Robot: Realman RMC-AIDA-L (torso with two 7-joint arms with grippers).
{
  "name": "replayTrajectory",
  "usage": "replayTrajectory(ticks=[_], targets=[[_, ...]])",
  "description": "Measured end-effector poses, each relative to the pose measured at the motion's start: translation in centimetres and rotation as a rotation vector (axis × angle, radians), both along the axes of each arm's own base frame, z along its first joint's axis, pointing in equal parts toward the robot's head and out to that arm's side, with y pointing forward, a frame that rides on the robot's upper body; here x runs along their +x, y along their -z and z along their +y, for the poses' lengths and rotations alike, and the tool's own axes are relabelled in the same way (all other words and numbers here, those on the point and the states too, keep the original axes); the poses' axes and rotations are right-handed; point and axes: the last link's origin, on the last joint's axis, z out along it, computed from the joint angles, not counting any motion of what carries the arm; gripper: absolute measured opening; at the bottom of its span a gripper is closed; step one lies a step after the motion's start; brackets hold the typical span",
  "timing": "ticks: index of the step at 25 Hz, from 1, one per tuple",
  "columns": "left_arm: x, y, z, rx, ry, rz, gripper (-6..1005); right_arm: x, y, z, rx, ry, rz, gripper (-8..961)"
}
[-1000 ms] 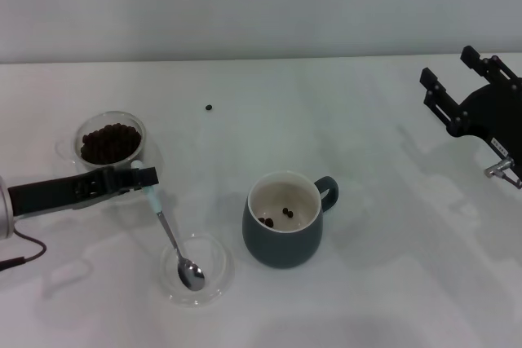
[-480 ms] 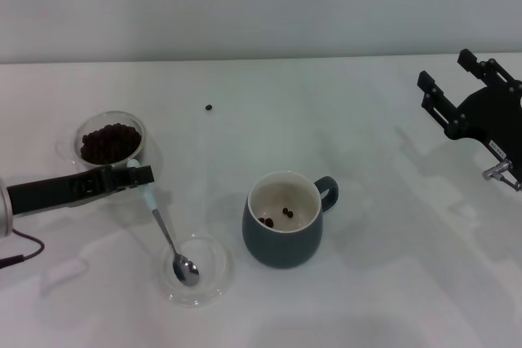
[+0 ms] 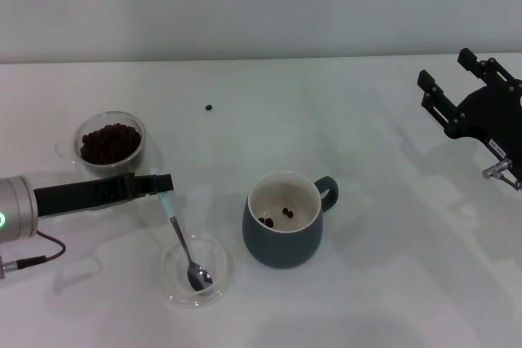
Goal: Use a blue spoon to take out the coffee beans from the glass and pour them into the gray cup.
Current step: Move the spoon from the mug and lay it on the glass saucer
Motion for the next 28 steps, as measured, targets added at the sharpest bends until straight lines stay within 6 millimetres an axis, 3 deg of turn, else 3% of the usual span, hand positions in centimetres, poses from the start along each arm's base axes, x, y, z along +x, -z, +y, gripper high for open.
replayTrajectory(ticks=[28], targets=[[0.35,0.69,0.16,-0.026,0.035,0.032,174,-0.01,-0.11,0.19,0.005,0.003,0.000,677]])
